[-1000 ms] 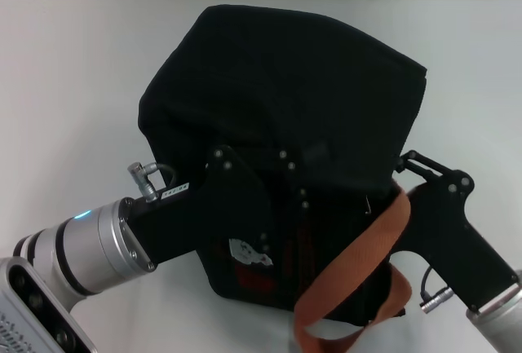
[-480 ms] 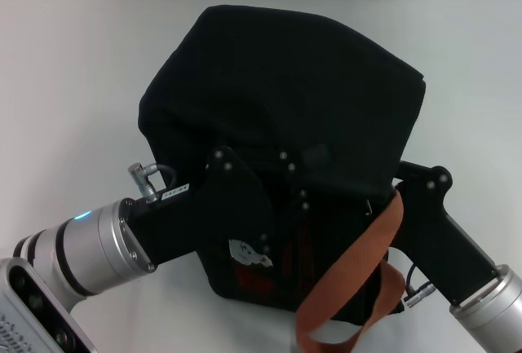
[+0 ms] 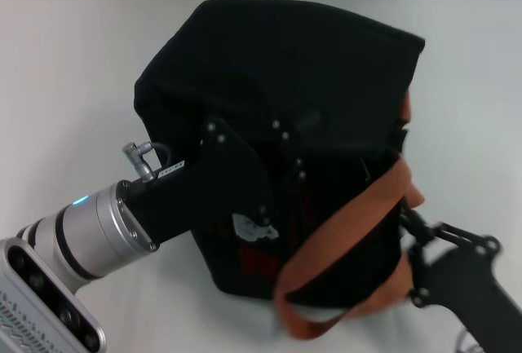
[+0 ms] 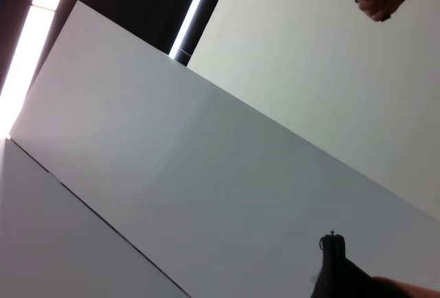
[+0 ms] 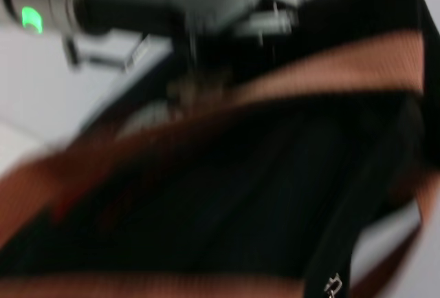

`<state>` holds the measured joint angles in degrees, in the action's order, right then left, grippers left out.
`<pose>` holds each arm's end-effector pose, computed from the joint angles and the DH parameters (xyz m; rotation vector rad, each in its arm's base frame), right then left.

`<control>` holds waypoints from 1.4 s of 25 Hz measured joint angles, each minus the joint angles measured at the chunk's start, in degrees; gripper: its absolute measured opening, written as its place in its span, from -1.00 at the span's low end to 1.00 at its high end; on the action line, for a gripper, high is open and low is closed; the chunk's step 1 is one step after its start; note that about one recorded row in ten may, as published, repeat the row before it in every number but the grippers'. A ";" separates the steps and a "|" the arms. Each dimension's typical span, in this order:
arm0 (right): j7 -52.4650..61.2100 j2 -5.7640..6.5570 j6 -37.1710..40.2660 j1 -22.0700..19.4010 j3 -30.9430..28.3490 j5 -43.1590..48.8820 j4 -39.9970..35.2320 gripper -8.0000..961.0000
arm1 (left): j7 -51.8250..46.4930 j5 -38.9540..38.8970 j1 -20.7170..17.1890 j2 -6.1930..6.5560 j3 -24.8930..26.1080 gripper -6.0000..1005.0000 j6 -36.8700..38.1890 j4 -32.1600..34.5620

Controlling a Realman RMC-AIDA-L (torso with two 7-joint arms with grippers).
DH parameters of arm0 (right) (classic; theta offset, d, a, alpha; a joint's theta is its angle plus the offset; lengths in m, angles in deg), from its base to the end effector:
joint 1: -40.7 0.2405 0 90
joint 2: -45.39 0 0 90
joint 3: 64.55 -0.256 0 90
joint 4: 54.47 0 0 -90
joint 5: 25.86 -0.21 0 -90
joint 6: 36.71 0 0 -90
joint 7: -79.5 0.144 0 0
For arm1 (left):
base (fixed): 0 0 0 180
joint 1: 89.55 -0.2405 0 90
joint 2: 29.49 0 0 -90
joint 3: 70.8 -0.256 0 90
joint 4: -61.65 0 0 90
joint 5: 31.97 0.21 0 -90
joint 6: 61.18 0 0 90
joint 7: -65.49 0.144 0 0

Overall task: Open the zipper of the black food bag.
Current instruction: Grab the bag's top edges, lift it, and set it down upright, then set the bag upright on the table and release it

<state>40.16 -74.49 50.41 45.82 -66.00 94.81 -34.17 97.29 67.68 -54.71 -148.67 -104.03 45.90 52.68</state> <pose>0.2937 0.1541 -0.0981 -1.9407 -0.2215 0.4745 -0.2039 0.2476 -0.0640 -1.9087 0.9273 -1.0439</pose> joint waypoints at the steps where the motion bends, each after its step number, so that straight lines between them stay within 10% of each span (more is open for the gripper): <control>1: 1.48 0.01 -1.27 -1.61 0.14 -2.49 -1.51 -0.96 | -0.24 -0.05 0.13 0.00 0.59 -0.82 -0.08 0.01; 14: 31.90 0.60 23.48 -2.97 0.16 -4.40 -10.35 -0.77 | -16.97 -0.12 -7.50 -0.05 16.73 -0.82 -4.25 -7.03; 26: 73.91 0.71 33.15 8.18 7.05 8.85 -36.15 -0.03 | -36.87 9.28 -12.71 0.16 14.37 -0.70 -11.99 -2.72; 35: 77.91 0.74 32.19 12.04 8.59 13.08 -39.69 0.52 | -48.32 11.69 -14.70 0.76 14.32 -0.24 -3.17 8.77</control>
<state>118.07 -73.75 82.60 57.86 -57.41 107.88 -73.86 48.97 79.37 -69.41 -147.91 -89.72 42.73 61.44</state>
